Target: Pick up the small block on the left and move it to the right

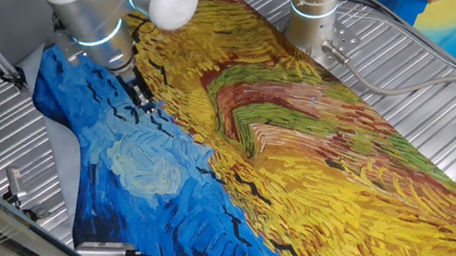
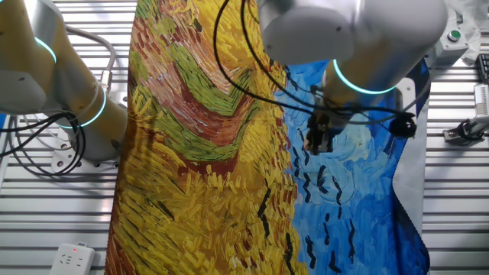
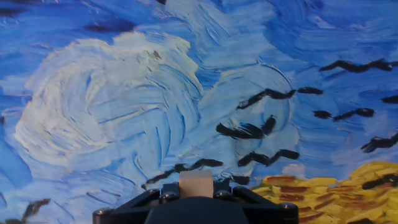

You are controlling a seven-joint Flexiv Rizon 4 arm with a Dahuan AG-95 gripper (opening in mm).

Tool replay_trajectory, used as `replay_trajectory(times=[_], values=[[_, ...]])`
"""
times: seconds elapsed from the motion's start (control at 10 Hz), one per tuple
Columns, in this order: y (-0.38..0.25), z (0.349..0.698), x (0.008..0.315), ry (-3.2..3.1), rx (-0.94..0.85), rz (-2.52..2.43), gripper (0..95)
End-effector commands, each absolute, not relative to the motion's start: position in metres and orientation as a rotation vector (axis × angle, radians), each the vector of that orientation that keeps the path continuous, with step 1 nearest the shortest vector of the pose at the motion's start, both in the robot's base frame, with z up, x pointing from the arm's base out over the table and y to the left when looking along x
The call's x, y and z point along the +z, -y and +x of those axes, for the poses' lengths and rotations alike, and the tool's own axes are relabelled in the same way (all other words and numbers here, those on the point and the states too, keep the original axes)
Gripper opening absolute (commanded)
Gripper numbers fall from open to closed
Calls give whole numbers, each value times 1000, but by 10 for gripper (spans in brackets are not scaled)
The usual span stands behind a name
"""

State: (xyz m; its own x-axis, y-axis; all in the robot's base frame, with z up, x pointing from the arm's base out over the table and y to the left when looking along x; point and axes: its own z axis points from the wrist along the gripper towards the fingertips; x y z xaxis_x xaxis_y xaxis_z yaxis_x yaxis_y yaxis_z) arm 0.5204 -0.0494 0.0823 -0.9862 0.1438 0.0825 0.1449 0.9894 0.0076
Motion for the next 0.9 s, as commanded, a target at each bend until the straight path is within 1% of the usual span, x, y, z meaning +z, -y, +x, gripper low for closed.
replay_trajectory(times=[0.1,0.9], values=[[41,532,84,3045,-24,-247,0],[9,570,89,3036,-28,-329,0]])
